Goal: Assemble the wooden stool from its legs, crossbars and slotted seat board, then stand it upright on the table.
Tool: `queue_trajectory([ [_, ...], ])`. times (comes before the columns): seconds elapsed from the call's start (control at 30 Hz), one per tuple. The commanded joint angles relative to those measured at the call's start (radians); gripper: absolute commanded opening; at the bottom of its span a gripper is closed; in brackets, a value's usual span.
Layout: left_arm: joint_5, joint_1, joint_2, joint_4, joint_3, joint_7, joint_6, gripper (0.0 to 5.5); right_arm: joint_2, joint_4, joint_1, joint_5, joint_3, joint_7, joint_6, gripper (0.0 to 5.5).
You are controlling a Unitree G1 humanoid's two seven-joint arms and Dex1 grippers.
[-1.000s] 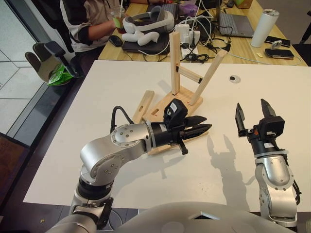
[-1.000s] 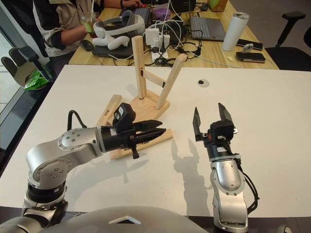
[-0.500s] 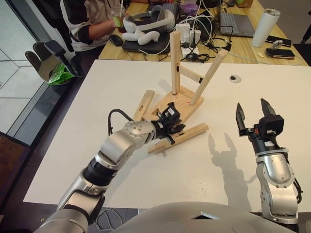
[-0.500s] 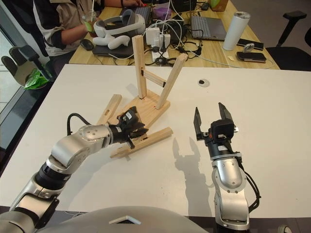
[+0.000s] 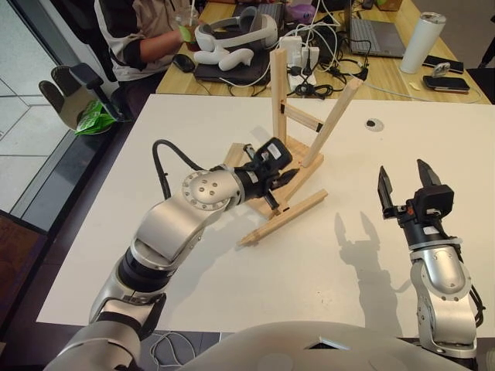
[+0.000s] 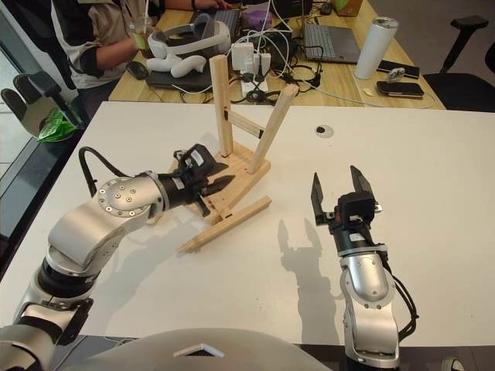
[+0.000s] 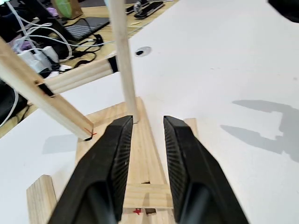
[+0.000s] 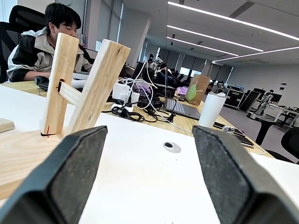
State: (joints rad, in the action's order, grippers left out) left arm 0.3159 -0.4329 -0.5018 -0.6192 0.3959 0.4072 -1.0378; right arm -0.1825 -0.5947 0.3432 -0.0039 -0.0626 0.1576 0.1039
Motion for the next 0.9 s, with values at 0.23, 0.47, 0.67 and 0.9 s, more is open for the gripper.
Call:
queue_trajectory([
  [0.23, -0.154, -0.160, 0.102, 0.224, 0.254, 0.009, 0.013, 1.86, -0.002, 0.002, -0.018, 0.006, -0.022, -0.016, 0.009, 3.39],
  [0.47, -0.208, -0.149, 0.156, 0.307, 0.348, 0.030, -0.008, 1.86, -0.001, 0.008, -0.022, 0.005, -0.028, -0.018, 0.007, 3.39],
  [0.67, -0.237, -0.118, 0.186, 0.394, 0.370, 0.030, 0.007, 1.86, 0.001, 0.012, -0.026, 0.003, -0.022, -0.018, 0.006, 3.39],
  [0.9, -0.294, -0.123, 0.232, 0.521, 0.373, 0.014, 0.050, 1.86, 0.004, 0.018, -0.035, 0.000, -0.015, -0.019, 0.005, 3.39],
])
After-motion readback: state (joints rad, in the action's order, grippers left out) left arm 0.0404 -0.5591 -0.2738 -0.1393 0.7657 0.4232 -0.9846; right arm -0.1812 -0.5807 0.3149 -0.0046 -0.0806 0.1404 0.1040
